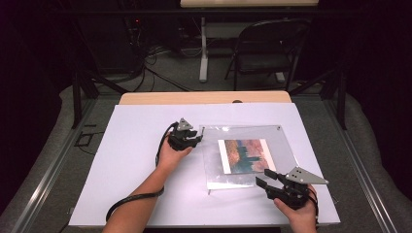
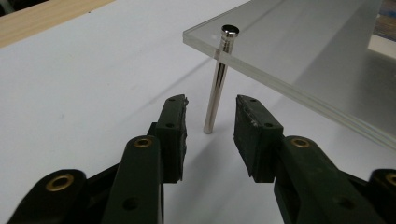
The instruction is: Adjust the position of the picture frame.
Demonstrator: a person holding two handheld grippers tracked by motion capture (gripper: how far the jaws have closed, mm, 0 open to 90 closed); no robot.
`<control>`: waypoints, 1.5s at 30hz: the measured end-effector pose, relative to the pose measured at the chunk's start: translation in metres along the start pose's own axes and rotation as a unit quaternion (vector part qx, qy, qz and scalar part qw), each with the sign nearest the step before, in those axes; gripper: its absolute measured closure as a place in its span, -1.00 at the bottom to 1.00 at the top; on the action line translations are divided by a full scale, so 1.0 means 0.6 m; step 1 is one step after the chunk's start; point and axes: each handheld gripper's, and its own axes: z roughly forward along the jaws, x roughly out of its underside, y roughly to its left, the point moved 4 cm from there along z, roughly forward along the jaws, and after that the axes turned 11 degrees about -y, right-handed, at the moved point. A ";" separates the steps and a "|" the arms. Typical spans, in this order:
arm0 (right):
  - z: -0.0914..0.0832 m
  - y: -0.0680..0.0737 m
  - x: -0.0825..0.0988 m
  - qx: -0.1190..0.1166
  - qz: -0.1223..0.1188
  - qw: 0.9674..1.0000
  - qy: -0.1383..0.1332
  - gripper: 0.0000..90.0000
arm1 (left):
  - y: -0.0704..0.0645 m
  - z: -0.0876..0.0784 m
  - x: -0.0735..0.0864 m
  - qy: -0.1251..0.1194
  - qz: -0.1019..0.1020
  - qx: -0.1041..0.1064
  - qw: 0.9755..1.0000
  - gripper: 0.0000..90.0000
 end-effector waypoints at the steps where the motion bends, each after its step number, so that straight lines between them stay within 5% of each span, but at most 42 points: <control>1: -0.002 0.000 0.000 0.001 0.001 1.000 -0.002 0.09 | -0.001 0.003 0.000 0.003 0.001 0.002 1.000 0.46; 15: -0.009 0.003 0.003 0.000 0.004 1.000 0.003 0.09 | 0.002 0.031 -0.003 0.025 0.005 -0.002 1.000 0.69; 23: -0.007 0.010 0.012 -0.018 0.019 0.999 0.026 0.30 | 0.000 0.036 -0.004 0.028 -0.001 0.009 1.000 0.85; 36: 0.007 0.021 0.039 -0.041 0.004 0.993 0.107 0.99 | 0.003 0.034 -0.006 0.032 -0.021 0.022 0.999 0.86; 45: 0.014 0.026 0.052 -0.050 0.006 0.988 0.148 1.00 | 0.003 0.032 -0.006 0.031 -0.027 0.024 0.999 0.86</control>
